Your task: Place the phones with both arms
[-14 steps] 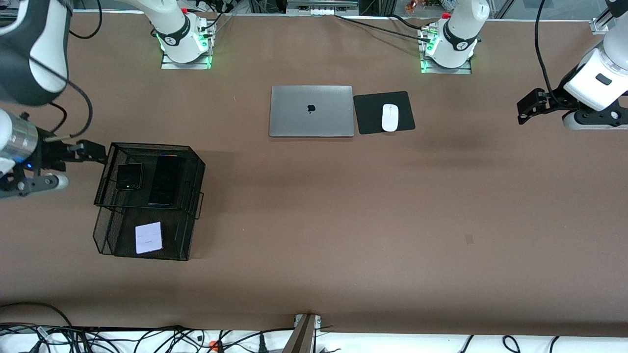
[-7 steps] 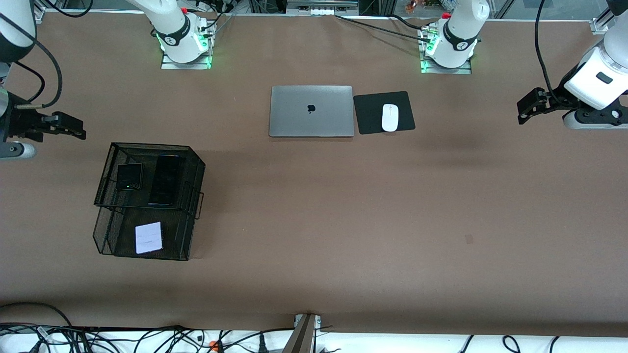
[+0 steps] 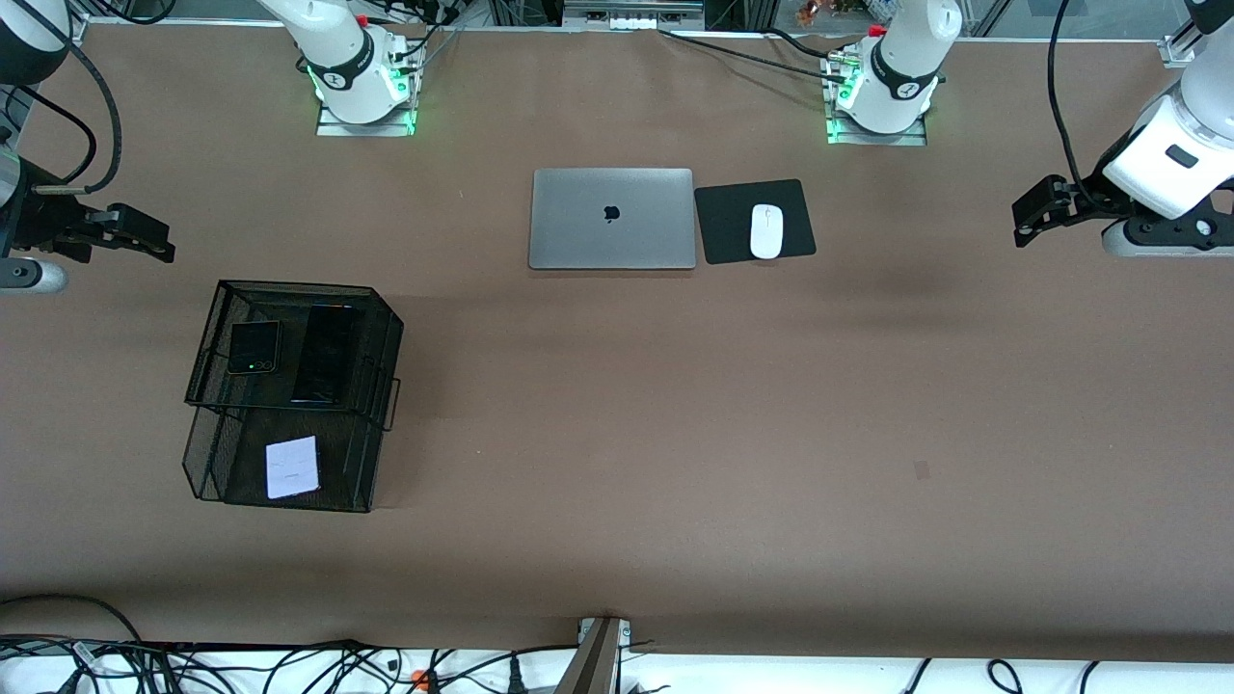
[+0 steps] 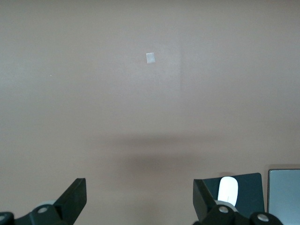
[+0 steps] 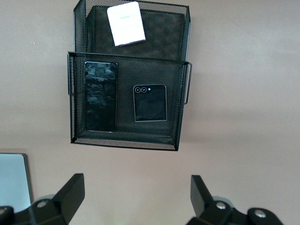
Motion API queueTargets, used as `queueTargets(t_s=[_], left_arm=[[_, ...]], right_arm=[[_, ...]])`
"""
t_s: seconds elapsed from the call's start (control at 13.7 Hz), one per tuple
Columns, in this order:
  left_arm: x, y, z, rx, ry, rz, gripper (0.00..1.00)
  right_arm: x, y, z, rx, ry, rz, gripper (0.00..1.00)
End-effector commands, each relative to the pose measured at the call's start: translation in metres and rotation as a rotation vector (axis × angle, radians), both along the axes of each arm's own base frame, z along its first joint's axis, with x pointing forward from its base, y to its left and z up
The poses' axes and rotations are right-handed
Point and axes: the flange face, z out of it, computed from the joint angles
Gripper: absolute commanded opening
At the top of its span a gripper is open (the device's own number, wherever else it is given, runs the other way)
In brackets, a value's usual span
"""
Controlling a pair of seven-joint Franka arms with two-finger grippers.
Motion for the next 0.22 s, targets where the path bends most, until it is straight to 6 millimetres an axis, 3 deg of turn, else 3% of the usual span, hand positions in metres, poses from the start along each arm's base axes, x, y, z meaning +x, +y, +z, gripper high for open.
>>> queueTargets(t_s=[0.0,0.15], left_arm=[[0.0101,0.0002,0.0022,-0.02,-0.016,-0.002,1.0],[0.0097,0.0011,0.003,-0.02,-0.017,-0.001,1.0]], right_arm=[[-0.0054,0.0009,0.0073,-0.01,0.0,-0.015,1.0],[-0.0052,-0.0007,0.0057,-0.009,0.003,-0.018,1.0]])
